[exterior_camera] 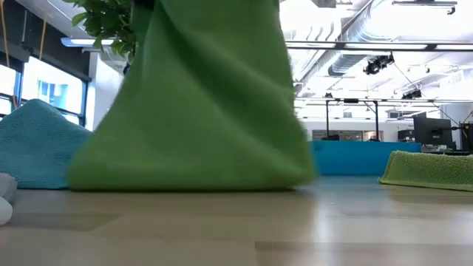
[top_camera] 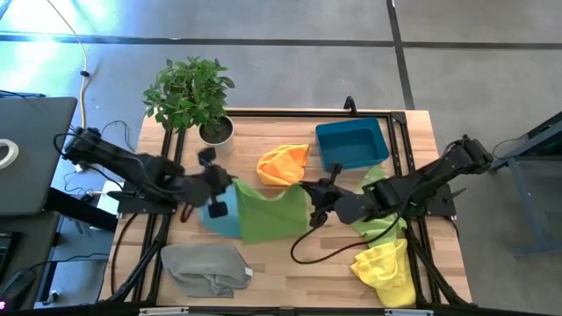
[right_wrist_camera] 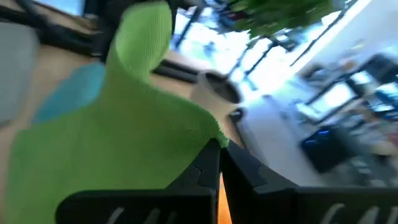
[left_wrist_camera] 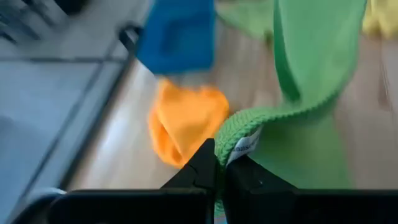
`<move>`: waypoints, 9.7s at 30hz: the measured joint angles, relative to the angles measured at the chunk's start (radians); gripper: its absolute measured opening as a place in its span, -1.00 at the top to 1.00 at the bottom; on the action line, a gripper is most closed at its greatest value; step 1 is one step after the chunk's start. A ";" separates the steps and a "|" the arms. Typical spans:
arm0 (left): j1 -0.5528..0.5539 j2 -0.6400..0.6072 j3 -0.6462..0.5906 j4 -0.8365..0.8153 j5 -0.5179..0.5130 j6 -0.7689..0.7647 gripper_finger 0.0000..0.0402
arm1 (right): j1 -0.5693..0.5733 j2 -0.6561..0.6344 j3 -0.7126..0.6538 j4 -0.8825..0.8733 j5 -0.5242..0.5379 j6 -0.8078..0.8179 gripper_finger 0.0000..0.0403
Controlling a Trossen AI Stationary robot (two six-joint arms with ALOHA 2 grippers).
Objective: Fold microfiber towels
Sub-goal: Fold the green microfiber cloth
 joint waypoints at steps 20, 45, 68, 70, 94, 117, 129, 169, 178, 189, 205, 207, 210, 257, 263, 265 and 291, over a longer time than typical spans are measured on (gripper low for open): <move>-0.031 -0.016 0.175 0.043 0.038 0.252 1.00 | -0.015 -0.001 0.269 -0.161 -0.005 -0.061 1.00; 0.109 -0.016 0.176 0.215 -0.353 0.555 1.00 | -0.152 -0.001 0.343 -0.426 0.191 -0.186 1.00; -0.175 0.191 -0.099 0.206 0.107 -0.244 1.00 | 0.113 0.001 -0.013 -0.393 -0.177 0.435 1.00; -0.194 0.261 -0.108 0.245 0.136 -0.264 1.00 | 0.131 0.001 -0.077 -0.296 -0.250 0.467 1.00; -0.232 0.524 -0.025 0.569 0.803 -0.353 1.00 | 0.185 0.087 -0.206 -0.063 -0.774 0.760 1.00; -0.098 0.530 -0.097 0.205 0.487 -0.280 1.00 | 0.040 0.237 -0.206 -0.149 -0.554 0.681 1.00; 0.026 0.530 -0.163 0.200 0.372 -0.149 1.00 | -0.063 0.274 -0.205 -0.140 -0.415 0.639 1.00; 0.188 0.620 -0.164 0.165 0.250 -0.010 0.83 | -0.139 0.272 -0.200 -0.315 -0.314 0.654 0.66; 0.186 0.647 -0.152 0.136 0.242 0.008 0.64 | -0.138 0.273 -0.162 -0.167 -0.441 0.683 0.49; 0.185 0.637 -0.058 -0.004 0.191 0.060 0.59 | -0.153 0.391 -0.183 -0.080 -0.500 0.688 0.49; 0.113 0.637 -0.024 0.053 0.535 0.092 0.48 | -0.197 0.425 -0.180 -0.285 -0.489 0.729 0.49; 0.099 0.637 -0.024 0.121 0.540 0.129 0.48 | -0.197 0.425 -0.179 -0.299 -0.489 0.734 0.49; 0.088 0.637 -0.026 0.227 0.544 0.164 0.48 | -0.197 0.425 -0.180 -0.311 -0.489 0.738 0.49; 0.108 0.752 0.102 0.121 0.514 0.234 0.48 | -0.061 0.375 -0.105 -0.438 -0.609 0.888 0.49; 0.169 0.752 0.041 0.122 0.513 0.243 0.48 | -0.010 0.375 -0.142 -0.439 -0.639 0.986 0.49; 0.187 0.752 0.012 0.139 0.513 0.225 0.48 | -0.001 0.375 -0.154 -0.442 -0.640 1.006 0.49; 0.121 0.752 0.113 0.074 0.586 0.077 0.49 | -0.014 0.318 -0.065 -0.847 -0.465 1.007 0.49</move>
